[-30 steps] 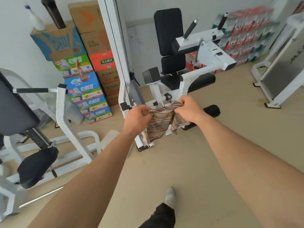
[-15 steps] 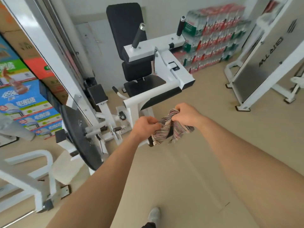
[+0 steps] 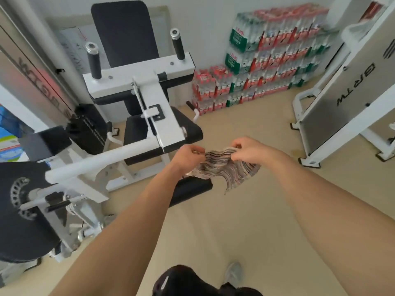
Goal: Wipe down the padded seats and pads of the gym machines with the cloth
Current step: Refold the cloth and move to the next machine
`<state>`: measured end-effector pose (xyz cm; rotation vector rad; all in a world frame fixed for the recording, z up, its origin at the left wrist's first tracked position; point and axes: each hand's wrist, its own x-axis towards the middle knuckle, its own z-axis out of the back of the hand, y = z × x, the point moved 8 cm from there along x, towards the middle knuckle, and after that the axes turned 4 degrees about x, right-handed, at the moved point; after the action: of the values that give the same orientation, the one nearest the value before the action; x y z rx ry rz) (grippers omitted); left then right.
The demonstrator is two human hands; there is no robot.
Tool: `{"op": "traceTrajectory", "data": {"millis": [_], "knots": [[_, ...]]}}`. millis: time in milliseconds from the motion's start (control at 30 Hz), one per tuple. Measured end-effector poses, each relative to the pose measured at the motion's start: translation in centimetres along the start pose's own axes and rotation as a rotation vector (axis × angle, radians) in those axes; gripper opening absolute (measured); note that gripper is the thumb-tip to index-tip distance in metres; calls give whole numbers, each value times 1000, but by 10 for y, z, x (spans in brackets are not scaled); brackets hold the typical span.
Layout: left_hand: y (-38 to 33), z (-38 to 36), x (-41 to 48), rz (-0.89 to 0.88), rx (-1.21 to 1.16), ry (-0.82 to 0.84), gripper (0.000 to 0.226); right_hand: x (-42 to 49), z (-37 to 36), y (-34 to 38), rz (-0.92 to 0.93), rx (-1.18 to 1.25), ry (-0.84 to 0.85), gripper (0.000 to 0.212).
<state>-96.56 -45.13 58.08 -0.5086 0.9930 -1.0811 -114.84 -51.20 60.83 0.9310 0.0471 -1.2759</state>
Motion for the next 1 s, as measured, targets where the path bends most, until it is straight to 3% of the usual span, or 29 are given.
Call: {"op": "traceTrajectory", "data": {"millis": [167, 333, 467, 633, 733, 833, 1000], "knots": [[-63, -51, 70, 105, 69, -45, 55, 52, 95, -68, -14, 51, 10, 24], [-118, -84, 163, 81, 130, -12, 20, 134, 167, -110, 30, 3, -14, 27], [-152, -94, 256, 68, 50, -18, 15, 218, 220, -119, 78, -37, -15, 21], [-178, -87, 370, 124, -125, 13, 7, 326, 287, -104, 120, -109, -7, 27], [-190, -68, 417, 161, -187, -12, 9, 382, 320, -78, 159, -170, 59, 21], [-185, -40, 456, 208, -197, -95, 14, 434, 337, -50, 212, -241, 175, 11], [-157, 16, 506, 350, -241, -311, 18, 533, 330, -13, 289, -415, 393, 26]]}}
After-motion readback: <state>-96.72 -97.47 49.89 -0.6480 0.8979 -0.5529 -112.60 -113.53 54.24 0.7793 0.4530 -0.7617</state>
